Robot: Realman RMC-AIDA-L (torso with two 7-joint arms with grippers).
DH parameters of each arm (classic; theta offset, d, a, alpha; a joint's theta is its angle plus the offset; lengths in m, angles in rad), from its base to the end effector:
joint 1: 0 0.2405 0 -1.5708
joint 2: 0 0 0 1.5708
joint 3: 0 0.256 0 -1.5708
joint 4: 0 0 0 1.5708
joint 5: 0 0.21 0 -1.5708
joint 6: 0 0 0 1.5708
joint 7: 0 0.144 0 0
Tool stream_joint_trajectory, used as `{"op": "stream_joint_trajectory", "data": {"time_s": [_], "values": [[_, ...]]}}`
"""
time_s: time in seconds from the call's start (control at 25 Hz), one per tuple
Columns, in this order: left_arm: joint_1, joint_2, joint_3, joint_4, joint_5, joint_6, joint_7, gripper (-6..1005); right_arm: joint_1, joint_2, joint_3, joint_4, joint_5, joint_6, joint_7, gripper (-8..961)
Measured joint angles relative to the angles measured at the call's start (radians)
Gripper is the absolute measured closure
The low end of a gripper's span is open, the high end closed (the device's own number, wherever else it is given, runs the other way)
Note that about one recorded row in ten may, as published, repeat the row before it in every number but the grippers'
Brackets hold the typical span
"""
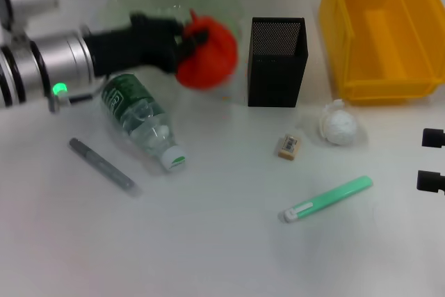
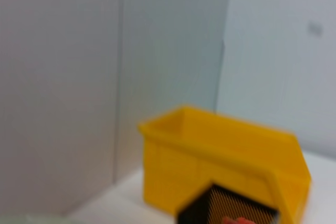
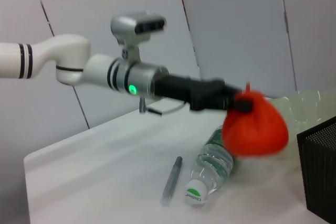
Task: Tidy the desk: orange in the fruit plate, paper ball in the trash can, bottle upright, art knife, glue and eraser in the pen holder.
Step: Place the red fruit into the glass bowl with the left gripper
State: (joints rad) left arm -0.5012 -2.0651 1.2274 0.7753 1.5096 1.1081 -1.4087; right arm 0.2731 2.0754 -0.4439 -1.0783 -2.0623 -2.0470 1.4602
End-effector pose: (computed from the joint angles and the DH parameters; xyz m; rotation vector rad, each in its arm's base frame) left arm -0.2117 0.3775 -0.0193 -2.5463 -0.4857 -0.6974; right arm 0.2979 0.2331 0.0934 -2.7169 0.6076 0.7088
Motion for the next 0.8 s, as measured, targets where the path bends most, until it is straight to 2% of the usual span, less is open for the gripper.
{"op": "stream_joint_trajectory", "data": {"time_s": [0.04, 0.28, 0.32, 0.6, 0.8], "values": [[0.003, -0.001, -0.021, 0.048, 0.0, -0.026, -0.029, 834, 0.001, 0.0, 0.0, 0.002, 0.002, 0.001, 0.0, 211], [-0.033, -0.002, -0.051, 0.047, -0.001, -0.148, -0.069, 873, 0.007, 0.001, -0.006, 0.011, 0.004, 0.001, 0.002, 212], [-0.074, -0.004, -0.056, 0.007, -0.001, -0.253, -0.069, 879, 0.008, 0.001, -0.008, 0.012, 0.004, 0.001, 0.002, 212], [-0.167, -0.011, -0.048, -0.078, -0.005, -0.468, -0.067, 910, 0.012, 0.001, -0.002, 0.015, 0.004, 0.008, 0.003, 213], [-0.191, -0.01, -0.048, -0.096, -0.006, -0.481, -0.059, 747, 0.023, 0.002, -0.001, 0.015, 0.004, 0.011, 0.017, 213]]}}
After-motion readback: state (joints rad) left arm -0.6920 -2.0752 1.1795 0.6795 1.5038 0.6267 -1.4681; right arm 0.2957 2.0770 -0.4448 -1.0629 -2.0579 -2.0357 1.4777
